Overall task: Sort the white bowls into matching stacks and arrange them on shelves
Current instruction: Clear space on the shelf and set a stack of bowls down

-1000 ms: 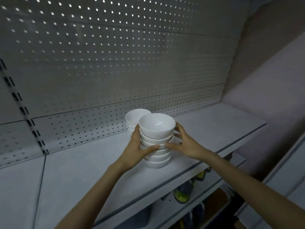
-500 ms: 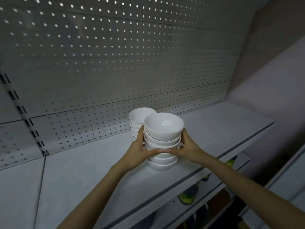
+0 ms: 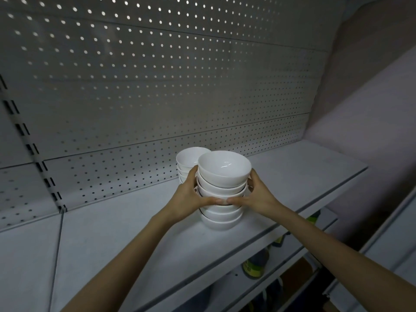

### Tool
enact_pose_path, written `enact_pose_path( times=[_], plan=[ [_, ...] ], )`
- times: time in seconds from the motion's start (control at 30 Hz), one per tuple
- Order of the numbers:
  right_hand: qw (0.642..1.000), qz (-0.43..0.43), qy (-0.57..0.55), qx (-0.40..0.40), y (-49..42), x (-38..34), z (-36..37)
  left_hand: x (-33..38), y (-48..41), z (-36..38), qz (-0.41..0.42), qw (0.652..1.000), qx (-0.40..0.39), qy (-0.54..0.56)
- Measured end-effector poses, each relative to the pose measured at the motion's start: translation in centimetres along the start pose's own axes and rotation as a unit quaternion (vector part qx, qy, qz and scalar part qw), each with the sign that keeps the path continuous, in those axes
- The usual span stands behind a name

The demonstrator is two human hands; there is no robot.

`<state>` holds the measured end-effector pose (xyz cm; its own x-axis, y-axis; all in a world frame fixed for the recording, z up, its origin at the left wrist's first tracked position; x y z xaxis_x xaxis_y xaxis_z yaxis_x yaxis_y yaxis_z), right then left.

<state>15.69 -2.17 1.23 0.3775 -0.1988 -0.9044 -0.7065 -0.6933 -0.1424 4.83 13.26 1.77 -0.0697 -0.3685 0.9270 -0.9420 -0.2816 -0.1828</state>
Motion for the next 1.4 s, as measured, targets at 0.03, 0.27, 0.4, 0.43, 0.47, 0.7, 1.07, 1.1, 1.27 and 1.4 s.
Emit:
enact_pose_path(
  times=[0.03,0.27,0.4,0.43,0.47,0.7,1.07,1.1,1.27,1.4],
  plan=[
    [1.000,-0.001,-0.001,0.003,0.1,-0.4,-0.1,0.3,0.0,-0.1,0.003,1.000,0.001,0.002],
    [0.998,-0.032,-0.054,0.024,0.1,-4.5,-1.4,4.2,-0.2,-1.3,0.047,0.998,0.026,0.010],
    [0.992,-0.065,-0.100,0.049,0.2,-7.0,-2.7,7.0,-0.4,-1.8,0.073,0.995,0.052,0.042],
    [0.990,-0.074,-0.110,0.055,0.4,-7.6,-3.0,7.7,-0.4,-1.8,0.079,0.994,0.060,0.052],
    [0.987,-0.083,-0.121,0.062,0.6,-8.2,-3.4,8.4,-0.3,-1.8,0.085,0.992,0.065,0.063],
    [0.972,-0.118,-0.183,0.091,3.4,-11.2,-5.5,12.5,1.1,-0.3,0.114,0.983,0.103,0.106],
    [0.971,-0.123,-0.179,0.104,8.6,-14.2,-5.6,14.9,6.7,1.5,0.112,0.960,0.173,0.192],
    [0.972,-0.121,-0.175,0.103,8.9,-14.6,-5.2,14.9,7.3,1.3,0.109,0.958,0.175,0.197],
    [0.973,-0.115,-0.176,0.094,10.5,-16.6,-1.8,15.0,10.8,-1.3,0.114,0.955,0.166,0.216],
    [0.976,-0.110,-0.171,0.080,11.7,-19.2,2.7,14.3,14.5,-5.1,0.124,0.958,0.156,0.208]
  ],
)
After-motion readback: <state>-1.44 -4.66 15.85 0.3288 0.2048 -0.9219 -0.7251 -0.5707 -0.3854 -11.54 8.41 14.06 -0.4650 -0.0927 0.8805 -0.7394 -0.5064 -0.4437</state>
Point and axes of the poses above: each hand's wrist, its own y-axis away from the middle knuckle, its own z-axis out of the palm, x = y × z, the point moved 5 cm from there along -y, towards the middle knuckle, and after that the axes turned 1 degree about -z, right-handed, at the moved point
